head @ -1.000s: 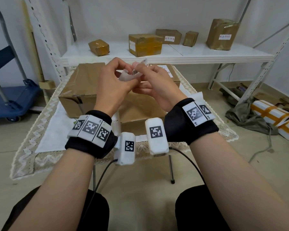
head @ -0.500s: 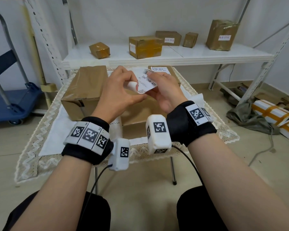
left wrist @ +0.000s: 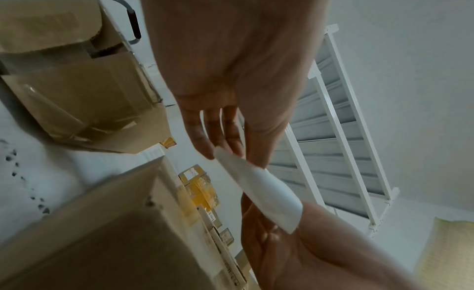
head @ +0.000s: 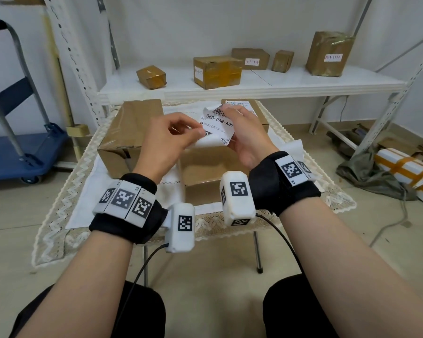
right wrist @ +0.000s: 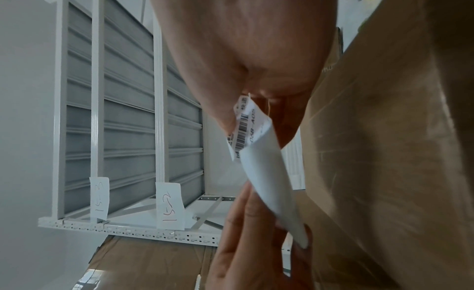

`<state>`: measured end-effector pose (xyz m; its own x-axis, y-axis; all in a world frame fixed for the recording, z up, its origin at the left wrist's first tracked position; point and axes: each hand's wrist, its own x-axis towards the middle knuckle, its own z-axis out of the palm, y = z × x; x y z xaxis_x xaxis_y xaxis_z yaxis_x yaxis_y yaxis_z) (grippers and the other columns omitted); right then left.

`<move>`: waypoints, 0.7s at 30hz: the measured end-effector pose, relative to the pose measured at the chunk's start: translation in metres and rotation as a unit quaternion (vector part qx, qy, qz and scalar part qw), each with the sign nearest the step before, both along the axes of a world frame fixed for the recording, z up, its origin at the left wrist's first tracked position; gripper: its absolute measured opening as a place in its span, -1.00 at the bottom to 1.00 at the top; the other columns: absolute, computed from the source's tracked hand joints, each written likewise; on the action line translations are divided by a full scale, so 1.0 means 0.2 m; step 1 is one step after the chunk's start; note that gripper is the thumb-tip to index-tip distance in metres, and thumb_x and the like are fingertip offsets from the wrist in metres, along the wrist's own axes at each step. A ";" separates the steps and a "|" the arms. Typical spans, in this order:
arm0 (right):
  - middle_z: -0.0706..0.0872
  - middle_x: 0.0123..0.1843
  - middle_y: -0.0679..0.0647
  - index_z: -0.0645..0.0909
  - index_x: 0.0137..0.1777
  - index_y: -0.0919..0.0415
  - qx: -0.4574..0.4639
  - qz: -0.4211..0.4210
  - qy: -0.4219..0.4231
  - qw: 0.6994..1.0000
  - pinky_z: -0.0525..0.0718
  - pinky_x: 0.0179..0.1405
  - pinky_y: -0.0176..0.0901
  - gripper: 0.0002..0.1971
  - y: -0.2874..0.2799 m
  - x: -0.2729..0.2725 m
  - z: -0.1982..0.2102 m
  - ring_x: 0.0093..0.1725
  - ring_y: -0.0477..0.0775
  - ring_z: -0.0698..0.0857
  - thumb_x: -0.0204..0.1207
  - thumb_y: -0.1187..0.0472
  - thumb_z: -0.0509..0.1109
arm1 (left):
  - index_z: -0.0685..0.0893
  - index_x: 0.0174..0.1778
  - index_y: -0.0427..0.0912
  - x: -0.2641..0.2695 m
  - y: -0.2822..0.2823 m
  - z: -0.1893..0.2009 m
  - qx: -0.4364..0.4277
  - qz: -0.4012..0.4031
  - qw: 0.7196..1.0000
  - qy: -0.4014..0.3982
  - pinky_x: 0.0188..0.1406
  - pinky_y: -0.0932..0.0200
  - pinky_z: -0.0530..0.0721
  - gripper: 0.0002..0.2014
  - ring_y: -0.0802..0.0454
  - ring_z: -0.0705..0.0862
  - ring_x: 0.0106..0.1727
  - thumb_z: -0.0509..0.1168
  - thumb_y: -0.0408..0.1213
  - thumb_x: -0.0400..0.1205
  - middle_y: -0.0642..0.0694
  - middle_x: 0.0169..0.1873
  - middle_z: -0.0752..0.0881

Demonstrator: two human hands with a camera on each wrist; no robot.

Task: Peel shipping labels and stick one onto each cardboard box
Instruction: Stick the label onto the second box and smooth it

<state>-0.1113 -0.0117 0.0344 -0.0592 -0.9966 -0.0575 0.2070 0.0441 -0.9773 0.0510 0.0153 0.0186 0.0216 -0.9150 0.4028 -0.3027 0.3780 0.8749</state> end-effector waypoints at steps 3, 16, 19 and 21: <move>0.83 -0.02 0.09 0.65 0.20 0.12 0.005 0.011 0.003 1.000 0.68 -0.21 -0.12 -0.84 0.00 0.00 -0.01 -0.07 0.07 0.78 0.75 0.09 0.33 | 0.83 -0.24 0.00 0.00 0.00 -0.01 0.021 -0.007 0.998 -0.054 -0.22 0.37 0.60 -0.87 0.15 0.66 -0.24 0.63 -0.30 0.49 0.02 -0.08 0.73; 0.80 0.20 0.23 0.66 0.22 0.13 0.003 0.014 0.027 1.000 0.75 -0.21 -0.10 -0.81 -0.04 -0.01 -0.04 0.03 0.19 0.81 0.69 0.33 0.32 | 0.81 0.16 -0.06 -0.01 -0.01 0.00 0.098 -0.023 0.995 -0.028 -0.23 0.30 0.75 -0.56 0.15 0.71 -0.18 0.64 -0.49 0.40 -0.04 -0.04 0.65; 0.76 0.18 0.30 0.50 0.05 0.14 0.005 -0.016 0.039 0.999 0.69 -0.24 -0.08 -0.83 -0.06 -0.02 -0.06 0.01 0.20 0.77 0.62 0.34 0.43 | 0.81 0.15 -0.12 -0.03 -0.01 -0.01 0.106 -0.020 0.994 -0.009 -0.29 0.24 0.73 -0.60 0.10 0.68 -0.16 0.62 -0.52 0.43 -0.07 -0.09 0.61; 0.67 0.09 0.29 0.37 -0.08 0.11 -0.008 -0.026 0.029 0.999 0.68 -0.22 -0.04 -0.69 -0.07 -0.03 -0.08 0.07 0.29 0.78 0.56 0.40 0.48 | 0.81 0.12 -0.12 -0.03 -0.02 -0.01 0.109 -0.018 0.994 -0.002 -0.25 0.18 0.70 -0.62 0.04 0.66 -0.12 0.63 -0.51 0.42 -0.05 -0.12 0.58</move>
